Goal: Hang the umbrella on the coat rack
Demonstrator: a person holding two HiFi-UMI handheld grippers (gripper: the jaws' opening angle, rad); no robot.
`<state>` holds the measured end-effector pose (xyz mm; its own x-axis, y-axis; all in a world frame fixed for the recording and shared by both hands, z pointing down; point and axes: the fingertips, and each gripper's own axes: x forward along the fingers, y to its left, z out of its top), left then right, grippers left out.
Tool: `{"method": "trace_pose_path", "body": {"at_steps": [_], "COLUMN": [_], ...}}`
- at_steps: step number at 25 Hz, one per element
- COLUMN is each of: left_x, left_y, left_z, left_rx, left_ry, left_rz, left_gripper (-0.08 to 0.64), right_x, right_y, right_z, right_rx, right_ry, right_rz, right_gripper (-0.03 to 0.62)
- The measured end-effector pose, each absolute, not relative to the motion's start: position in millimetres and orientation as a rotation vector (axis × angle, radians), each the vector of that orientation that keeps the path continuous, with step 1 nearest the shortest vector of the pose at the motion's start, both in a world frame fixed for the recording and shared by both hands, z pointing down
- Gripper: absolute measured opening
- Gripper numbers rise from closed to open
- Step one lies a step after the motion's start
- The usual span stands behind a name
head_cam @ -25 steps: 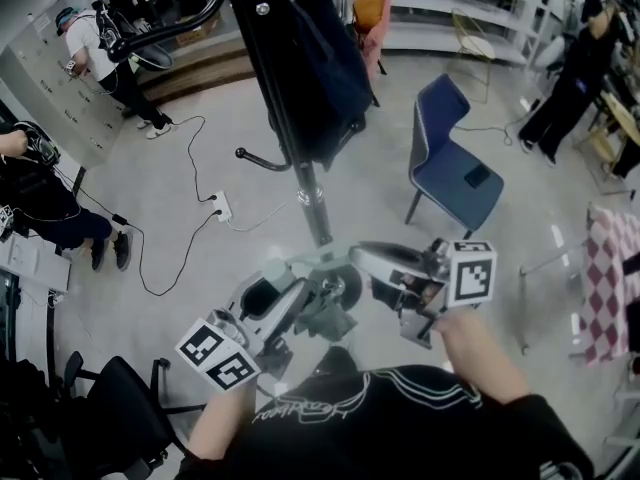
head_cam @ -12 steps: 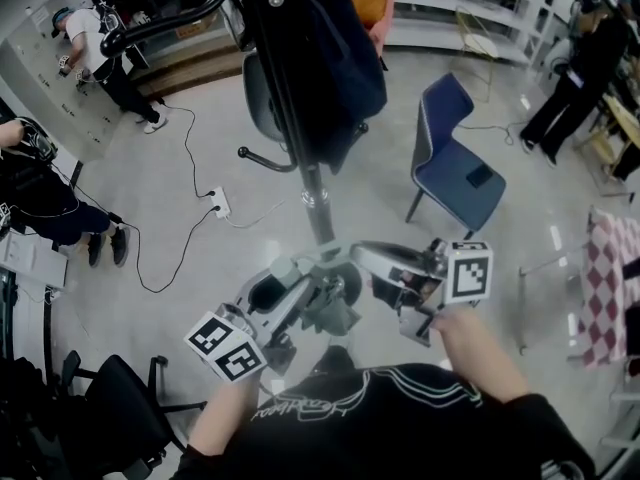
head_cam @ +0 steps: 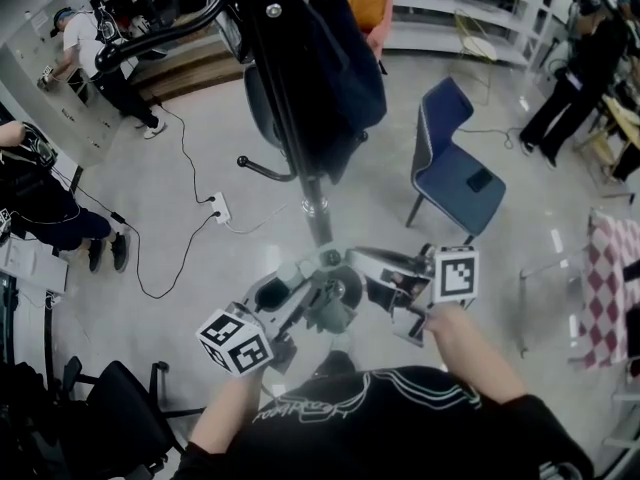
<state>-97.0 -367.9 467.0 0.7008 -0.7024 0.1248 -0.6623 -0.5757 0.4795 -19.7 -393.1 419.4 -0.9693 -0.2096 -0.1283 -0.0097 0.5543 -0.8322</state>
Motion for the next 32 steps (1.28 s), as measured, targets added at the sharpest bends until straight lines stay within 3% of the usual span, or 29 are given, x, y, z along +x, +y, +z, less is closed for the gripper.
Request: {"method": "trace_pose_path", "body": {"at_steps": [16, 22, 32], "left_x": [-75.9, -87.3, -85.3], "left_y": [-366.2, -373.4, -350.1], "left_z": [532.3, 524.8, 516.5], "left_rx": [2.368, 2.299, 2.311], "left_ry": [-0.978, -1.001, -1.027], "left_rz": [0.155, 0.003, 0.053], "left_gripper": [0.204, 0.206, 0.209], "right_x": [-14.6, 2.8, 21.5], "right_y": [-390.0, -391.1, -374.9], "right_z": [422.4, 429.3, 436.0], "right_rx": [-0.156, -0.212, -0.399], "right_ry": [2.533, 2.477, 2.551], "right_rz": [-1.349, -1.36, -1.319], "right_gripper": [0.021, 0.021, 0.021]}}
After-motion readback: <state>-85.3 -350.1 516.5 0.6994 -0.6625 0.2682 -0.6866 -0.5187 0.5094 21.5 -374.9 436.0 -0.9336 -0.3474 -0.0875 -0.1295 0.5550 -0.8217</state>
